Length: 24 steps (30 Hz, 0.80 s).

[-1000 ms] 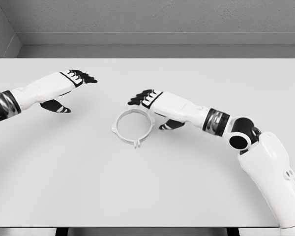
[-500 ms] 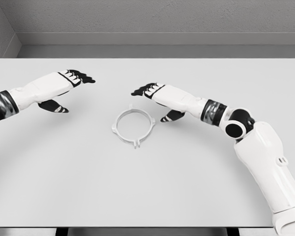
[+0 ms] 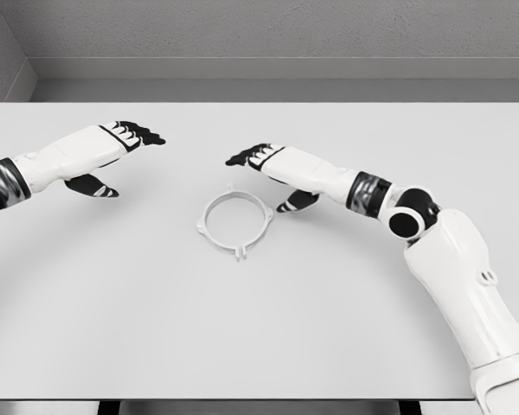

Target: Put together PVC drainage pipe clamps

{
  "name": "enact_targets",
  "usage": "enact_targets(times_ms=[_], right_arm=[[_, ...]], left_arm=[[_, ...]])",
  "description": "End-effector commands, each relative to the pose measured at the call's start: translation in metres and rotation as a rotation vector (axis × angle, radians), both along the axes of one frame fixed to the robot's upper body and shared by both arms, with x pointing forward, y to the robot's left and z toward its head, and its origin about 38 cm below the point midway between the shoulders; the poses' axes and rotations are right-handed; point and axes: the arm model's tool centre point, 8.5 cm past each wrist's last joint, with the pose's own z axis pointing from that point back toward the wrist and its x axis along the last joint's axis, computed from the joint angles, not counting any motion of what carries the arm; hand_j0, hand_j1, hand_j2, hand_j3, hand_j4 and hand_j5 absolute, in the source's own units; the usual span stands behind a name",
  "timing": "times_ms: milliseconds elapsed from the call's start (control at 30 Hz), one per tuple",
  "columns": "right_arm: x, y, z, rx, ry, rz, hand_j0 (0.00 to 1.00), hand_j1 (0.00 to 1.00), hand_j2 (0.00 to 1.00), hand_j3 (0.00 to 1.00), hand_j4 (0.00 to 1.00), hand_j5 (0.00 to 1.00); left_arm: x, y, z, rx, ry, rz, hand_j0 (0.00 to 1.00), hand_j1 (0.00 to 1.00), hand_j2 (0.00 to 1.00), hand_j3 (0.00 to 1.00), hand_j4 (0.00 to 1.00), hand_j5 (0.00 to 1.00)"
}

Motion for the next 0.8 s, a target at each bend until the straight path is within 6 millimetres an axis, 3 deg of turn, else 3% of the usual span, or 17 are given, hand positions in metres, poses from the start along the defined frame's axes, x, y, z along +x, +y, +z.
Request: enact_targets(times_ms=[0,767], right_arm=[[0.0002,0.0016,-0.0015,0.01,0.009,-0.002,1.0,1.0,1.0,1.0,1.0,1.0],[-0.0025,0.0107,-0.0021,0.011,0.007,0.014,1.0,1.0,1.0,1.0,1.0,1.0]], left_arm=[[0.0001,0.0006,0.0009,-0.007,0.0,0.003,1.0,1.0,1.0,1.0,1.0,1.0],[-0.0001,0.0009,0.0006,-0.007,0.0,0.004,1.0,1.0,1.0,1.0,1.0,1.0]])
